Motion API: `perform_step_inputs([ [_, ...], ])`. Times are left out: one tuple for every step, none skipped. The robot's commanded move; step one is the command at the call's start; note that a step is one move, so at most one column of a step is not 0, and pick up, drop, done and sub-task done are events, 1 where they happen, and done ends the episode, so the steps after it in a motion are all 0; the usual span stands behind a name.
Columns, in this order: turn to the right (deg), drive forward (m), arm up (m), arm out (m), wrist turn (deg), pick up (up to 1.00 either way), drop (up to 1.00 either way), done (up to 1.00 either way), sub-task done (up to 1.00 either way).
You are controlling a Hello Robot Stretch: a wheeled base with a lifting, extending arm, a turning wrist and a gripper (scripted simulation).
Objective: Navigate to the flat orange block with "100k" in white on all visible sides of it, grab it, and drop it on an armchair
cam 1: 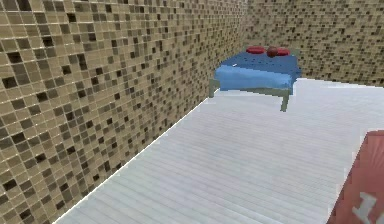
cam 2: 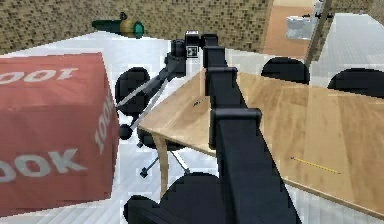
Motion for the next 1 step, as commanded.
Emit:
perform_step_inputs([
  [0.0,0.0,0.0,-0.44,0.0,0.0,0.0,0.0,0.0],
])
